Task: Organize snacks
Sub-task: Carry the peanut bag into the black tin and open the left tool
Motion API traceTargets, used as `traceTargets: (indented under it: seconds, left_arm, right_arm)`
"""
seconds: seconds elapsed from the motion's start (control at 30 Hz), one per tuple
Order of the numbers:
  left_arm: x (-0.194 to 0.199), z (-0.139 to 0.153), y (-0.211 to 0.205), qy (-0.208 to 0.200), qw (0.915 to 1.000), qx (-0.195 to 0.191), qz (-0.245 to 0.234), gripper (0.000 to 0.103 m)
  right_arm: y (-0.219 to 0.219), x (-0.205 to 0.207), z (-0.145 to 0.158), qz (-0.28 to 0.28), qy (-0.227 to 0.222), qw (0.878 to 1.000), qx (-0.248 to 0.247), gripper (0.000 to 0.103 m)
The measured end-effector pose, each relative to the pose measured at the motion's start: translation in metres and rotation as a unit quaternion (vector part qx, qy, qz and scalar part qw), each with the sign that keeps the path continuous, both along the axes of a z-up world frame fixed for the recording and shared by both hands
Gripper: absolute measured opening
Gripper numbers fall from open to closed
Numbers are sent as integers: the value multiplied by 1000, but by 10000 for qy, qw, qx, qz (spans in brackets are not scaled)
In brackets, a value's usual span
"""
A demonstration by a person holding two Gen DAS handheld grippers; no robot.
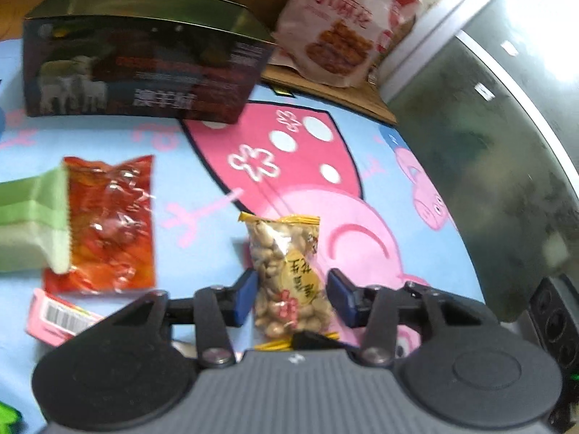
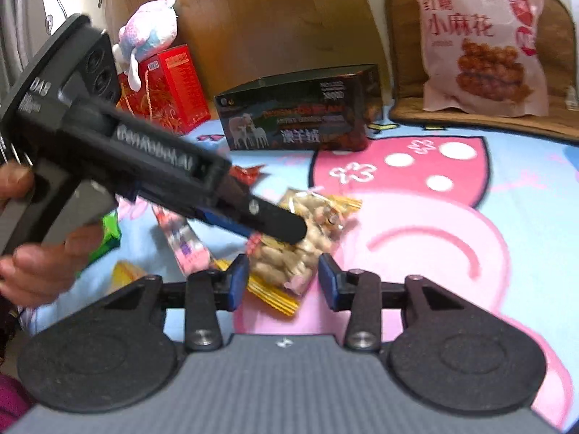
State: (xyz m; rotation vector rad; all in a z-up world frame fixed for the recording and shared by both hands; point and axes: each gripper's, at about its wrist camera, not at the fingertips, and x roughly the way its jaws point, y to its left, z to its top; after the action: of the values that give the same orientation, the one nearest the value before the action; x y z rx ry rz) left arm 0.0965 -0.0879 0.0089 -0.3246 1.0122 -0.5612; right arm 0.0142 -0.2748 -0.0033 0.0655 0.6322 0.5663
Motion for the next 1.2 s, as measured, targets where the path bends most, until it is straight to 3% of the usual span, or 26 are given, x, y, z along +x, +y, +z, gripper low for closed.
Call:
traceTargets:
  seconds: [0.13,0.2,0.23,0.27,0.3,0.43,0.6,0.73,0.83,1.03,1.2]
  left_arm:
    - [-2,0,-5,-50,9999,107,-31,54]
    - [-3,0,-9,-103,9998,167,-67,51]
    - [-3,-1,-11,-138,9997,188,-106,46]
    - [-3,-2,-12,-129,9996,177,-161,34]
    - [-2,-3,-13,-110,9996,156,-184,34]
    - [5,4,-5,-127,9998,128,-72,33]
    - [13,47,8,-724,9974,-21,9,31]
    - [38,82,22,-1162,9929,-70,253,31]
    - [67,95,32,-1328,9898,-15,513,31]
    - [119,83,51,-1175,9867,188,1109,35]
    - [126,69,64,-1042,9841,346,1396,54]
  right_arm:
    - [12,-15,-4,37,-415,9970,-658,56]
    - [20,-18,-11,57,-638,9940,-882,56]
    - [24,-17,-12,86,-698,9937,-876,50]
    - [26,-14,-13,53,-723,9936,-864,48]
    - [27,-10,-13,-13,-783,9926,-925,35]
    - [18,6,-7,-25,-693,9964,-492,31]
    - [23,23,27,-77,-1380,9899,-330,31]
    - [31,64,51,-15,-1703,9852,-195,31]
    - [37,108,59,67,-1629,9866,-41,31]
    - [59,168,51,79,-1273,9918,119,36]
    - [60,160,51,-33,-1319,9909,268,51]
